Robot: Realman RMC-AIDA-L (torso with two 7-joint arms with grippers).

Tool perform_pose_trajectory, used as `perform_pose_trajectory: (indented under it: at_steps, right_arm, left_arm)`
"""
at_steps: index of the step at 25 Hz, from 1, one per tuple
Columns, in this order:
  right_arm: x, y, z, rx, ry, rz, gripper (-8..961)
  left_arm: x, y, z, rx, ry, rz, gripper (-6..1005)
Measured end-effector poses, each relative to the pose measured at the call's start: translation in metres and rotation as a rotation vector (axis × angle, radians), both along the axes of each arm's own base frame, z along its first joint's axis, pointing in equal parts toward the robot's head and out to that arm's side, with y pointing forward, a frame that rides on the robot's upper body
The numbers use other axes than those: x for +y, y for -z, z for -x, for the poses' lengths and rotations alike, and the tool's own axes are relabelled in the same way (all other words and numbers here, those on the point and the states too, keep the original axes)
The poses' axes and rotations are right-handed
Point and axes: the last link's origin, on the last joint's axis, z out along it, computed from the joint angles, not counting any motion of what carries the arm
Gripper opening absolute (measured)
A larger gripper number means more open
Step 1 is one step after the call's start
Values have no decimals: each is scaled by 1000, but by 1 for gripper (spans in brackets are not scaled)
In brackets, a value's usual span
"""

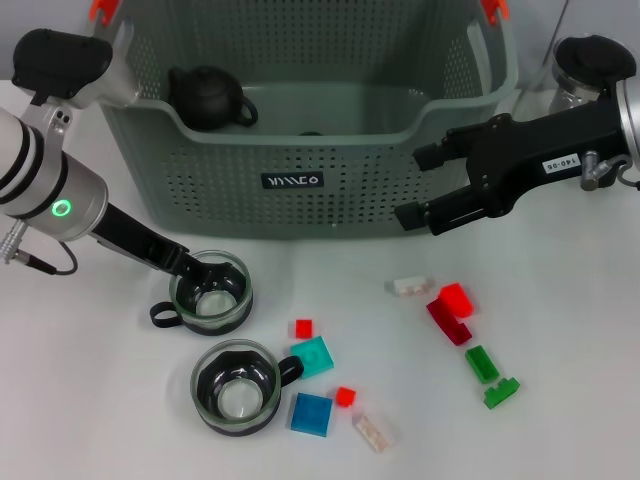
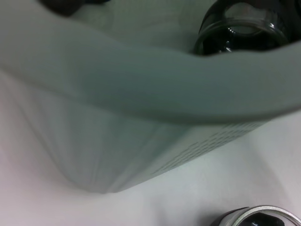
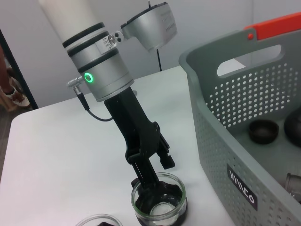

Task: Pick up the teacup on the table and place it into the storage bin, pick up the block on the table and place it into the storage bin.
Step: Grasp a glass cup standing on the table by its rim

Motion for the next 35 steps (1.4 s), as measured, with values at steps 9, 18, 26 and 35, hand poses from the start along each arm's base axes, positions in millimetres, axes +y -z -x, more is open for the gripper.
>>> perform_pose_trajectory:
  at_steps: [9,18,26,35]
  right_arm:
    - [0,1,-1,1,-4,3,950]
    - [1,1,-2,2,1,-6,950]
    - [1,2,-2,1,1,-7,950]
    - [2,1,-2,2,-4,-12,949]
  left_arm:
    - [0,2,0,0,1,0,827]
    - [-1,9,6,1,-15,22,824]
    - [0,9,7,1,-14,17,822]
    - [1,12,9,1,-20,22,812]
